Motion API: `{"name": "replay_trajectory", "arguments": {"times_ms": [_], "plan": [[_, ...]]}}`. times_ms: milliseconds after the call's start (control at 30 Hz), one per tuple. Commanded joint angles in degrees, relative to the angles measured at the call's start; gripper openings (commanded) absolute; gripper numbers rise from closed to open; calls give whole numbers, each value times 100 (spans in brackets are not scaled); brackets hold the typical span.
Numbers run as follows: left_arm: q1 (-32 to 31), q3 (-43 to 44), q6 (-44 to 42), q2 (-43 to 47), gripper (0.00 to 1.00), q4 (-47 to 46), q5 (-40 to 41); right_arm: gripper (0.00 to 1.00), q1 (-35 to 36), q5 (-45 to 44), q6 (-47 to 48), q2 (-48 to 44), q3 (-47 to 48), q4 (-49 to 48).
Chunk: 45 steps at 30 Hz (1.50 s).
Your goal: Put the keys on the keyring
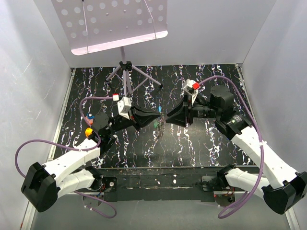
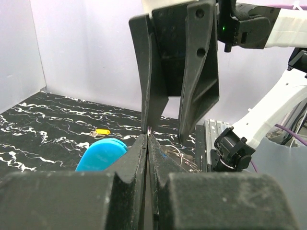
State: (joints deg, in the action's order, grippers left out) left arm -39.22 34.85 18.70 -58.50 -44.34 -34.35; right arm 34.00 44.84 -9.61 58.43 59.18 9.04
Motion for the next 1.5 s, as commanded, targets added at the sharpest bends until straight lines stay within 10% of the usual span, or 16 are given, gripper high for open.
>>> {"name": "replay_trajectory", "arguments": {"times_ms": [0, 1467], "plan": [[99, -92, 274, 120, 0, -575, -256, 47, -130, 771, 222, -209, 340, -499], [152, -101, 881, -188, 0, -1131, -564, 1, 160, 1053, 810, 203, 375, -501]]}}
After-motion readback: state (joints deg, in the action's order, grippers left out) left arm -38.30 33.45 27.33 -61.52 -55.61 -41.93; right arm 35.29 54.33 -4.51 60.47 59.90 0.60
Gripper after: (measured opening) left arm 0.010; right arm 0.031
